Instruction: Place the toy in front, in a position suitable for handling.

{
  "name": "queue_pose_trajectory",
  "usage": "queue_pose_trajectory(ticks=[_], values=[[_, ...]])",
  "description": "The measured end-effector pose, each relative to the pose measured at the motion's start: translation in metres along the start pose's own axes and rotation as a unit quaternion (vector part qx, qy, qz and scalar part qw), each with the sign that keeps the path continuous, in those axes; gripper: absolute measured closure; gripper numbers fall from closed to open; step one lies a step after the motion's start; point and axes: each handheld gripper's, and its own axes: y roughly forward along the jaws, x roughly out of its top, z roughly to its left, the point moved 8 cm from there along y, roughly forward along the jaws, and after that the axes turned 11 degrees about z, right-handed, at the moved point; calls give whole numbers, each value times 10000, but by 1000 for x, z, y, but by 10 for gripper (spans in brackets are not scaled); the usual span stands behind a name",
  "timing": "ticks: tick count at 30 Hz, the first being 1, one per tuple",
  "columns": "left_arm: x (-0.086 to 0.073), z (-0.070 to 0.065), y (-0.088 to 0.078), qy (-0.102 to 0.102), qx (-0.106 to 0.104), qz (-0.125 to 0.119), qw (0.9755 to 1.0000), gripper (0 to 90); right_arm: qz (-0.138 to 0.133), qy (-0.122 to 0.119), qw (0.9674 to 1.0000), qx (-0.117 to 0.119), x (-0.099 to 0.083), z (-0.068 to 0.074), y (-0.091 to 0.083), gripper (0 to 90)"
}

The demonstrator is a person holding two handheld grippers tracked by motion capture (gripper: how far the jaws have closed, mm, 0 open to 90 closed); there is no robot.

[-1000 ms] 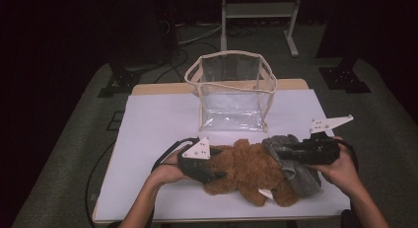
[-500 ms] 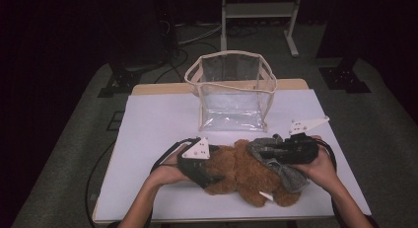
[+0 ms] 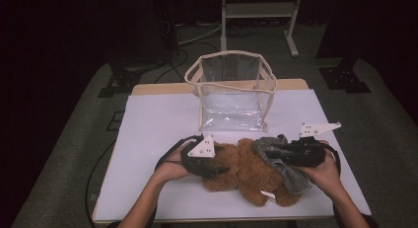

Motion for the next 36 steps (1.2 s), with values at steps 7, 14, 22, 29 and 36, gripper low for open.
queue_pose_trajectory(ticks=[7, 14, 22, 29, 36], values=[[-7, 13, -15, 31, 130, 397, 9991, 451, 28, -143, 9999, -49, 17, -1, 13, 679], [-16, 4, -20, -43, -67, 274, 9996, 379, 169, -193, 9995, 178, 13, 7, 31, 681], [-14, -8, -12, -58, -243, 119, 9996, 357, 210, -344, 9991, 156, 5, 22, 23, 680], [-18, -20, -17, 24, -388, 64, 9992, 378, 279, -462, 9985, 36, 29, 21, 35, 679], [-15, -11, -22, -99, -173, -36, 9998, 257, 342, -516, 9980, 145, 12, 30, 40, 680]])
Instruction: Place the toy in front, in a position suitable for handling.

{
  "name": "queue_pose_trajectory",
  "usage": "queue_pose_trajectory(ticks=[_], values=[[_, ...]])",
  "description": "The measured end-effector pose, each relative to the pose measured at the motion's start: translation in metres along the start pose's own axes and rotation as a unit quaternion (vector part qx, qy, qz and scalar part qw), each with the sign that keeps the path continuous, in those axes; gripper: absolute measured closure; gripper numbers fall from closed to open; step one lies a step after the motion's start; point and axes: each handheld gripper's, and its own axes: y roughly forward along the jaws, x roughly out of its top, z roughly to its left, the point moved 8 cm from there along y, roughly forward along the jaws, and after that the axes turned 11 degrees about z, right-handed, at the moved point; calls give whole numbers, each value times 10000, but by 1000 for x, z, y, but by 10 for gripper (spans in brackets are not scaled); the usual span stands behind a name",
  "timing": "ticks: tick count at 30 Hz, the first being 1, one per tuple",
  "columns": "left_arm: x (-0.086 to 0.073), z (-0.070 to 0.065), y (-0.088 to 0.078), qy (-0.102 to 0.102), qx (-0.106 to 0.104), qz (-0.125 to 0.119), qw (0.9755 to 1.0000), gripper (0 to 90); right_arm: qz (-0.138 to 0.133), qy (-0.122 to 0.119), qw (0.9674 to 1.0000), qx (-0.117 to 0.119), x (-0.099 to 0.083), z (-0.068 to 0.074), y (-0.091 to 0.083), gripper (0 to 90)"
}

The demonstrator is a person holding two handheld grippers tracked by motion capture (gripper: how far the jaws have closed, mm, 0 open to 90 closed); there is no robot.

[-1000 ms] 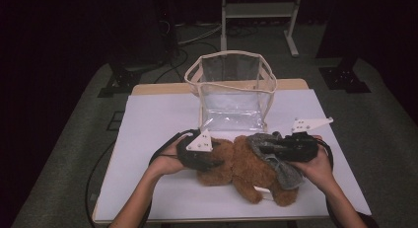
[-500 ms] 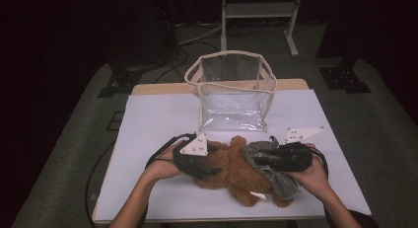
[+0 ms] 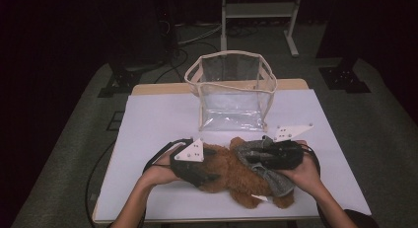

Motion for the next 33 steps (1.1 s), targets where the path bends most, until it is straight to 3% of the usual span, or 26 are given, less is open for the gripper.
queue_pose_trajectory(ticks=[8, 15, 19, 25, 31, 33], values=[[-5, -7, 5, 7, -150, -18, 9999, 385, 1, 42, 10000, -14, 0, 1, -9, 678], [-2, -13, 8, 163, -185, 85, 9997, 386, 403, -219, 9989, -59, 27, 2, 16, 676], [-5, -15, 7, 154, -152, 107, 9997, 384, 514, -284, 9983, -61, 33, 3, 26, 673], [-6, -14, 6, 70, -141, 20, 9999, 378, 352, -98, 9993, -41, 23, -2, 11, 669], [-4, -14, 7, 145, -133, 112, 9997, 379, 315, 6, 9991, -276, 13, -9, -11, 668], [-3, -13, 6, 156, -121, 135, 9997, 371, 301, -2, 9992, -274, 13, -9, -12, 668]])
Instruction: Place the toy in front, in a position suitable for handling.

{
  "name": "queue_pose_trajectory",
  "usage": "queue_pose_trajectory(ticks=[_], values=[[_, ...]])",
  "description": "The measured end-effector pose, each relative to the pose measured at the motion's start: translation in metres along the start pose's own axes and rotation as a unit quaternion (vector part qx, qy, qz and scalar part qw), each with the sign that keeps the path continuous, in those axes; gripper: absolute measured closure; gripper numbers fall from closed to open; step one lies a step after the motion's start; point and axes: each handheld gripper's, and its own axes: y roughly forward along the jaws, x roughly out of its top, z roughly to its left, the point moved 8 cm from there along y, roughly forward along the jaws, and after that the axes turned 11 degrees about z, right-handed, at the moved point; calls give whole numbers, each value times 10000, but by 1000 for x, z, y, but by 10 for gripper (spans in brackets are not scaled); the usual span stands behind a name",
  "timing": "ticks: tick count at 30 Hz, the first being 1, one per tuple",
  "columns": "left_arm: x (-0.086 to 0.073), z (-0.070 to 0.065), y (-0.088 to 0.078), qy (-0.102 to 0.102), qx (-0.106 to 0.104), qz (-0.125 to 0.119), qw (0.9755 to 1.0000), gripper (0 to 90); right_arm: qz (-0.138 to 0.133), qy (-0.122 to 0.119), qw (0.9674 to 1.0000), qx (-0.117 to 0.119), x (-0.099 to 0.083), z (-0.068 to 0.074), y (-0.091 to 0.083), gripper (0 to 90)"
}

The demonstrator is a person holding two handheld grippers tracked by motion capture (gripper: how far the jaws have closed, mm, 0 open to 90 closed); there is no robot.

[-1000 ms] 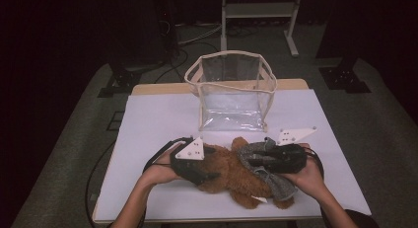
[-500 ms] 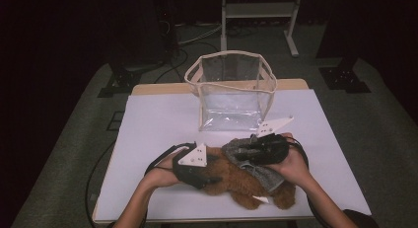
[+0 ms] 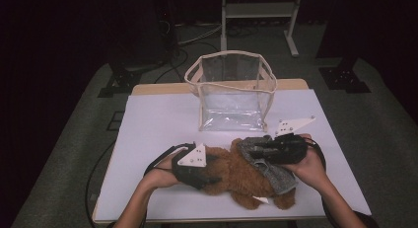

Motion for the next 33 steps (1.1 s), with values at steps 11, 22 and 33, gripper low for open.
queue_pose_trajectory(ticks=[11, 22, 33], values=[[5, 11, -6, -192, 42, -100, 9998, 256, -91, -60, 9997, 200, -10, 15, 5, 673], [1, -8, -3, 68, -11, 22, 10000, 376, 342, -355, 9986, 203, 18, 23, 26, 673], [-3, -12, -6, 159, 19, 95, 9998, 368, 421, -361, 9982, 249, 25, 24, 32, 672]])
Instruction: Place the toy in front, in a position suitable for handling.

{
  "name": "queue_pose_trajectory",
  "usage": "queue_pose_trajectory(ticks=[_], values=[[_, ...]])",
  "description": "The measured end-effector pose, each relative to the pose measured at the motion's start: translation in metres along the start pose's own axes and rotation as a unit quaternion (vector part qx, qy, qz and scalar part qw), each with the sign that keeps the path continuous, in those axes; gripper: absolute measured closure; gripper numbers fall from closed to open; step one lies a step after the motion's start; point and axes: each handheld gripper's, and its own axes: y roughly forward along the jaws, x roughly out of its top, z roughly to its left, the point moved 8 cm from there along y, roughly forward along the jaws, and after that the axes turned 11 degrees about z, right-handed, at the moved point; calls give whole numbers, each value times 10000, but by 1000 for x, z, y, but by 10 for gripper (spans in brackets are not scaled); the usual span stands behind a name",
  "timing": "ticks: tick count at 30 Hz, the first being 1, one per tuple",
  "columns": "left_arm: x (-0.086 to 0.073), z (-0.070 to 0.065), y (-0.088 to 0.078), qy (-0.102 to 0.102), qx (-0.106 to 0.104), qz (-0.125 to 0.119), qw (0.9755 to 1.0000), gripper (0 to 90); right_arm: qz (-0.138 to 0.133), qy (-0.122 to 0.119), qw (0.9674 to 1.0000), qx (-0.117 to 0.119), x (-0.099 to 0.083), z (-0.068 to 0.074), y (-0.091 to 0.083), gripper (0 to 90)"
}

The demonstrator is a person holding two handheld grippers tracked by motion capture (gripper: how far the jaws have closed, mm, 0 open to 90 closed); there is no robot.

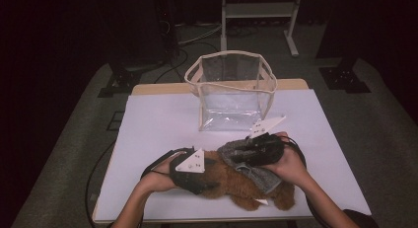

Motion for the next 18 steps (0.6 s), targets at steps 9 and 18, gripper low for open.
queue_pose_trajectory(ticks=[9, 18], values=[[-1, 1, 0, -56, -21, -27, 10000, 366, -383, 482, 9977, -269, -46, -12, -47, 670], [0, 2, 0, -61, -29, 5, 10000, 359, -447, 705, 9960, -314, -62, -17, -61, 669]])
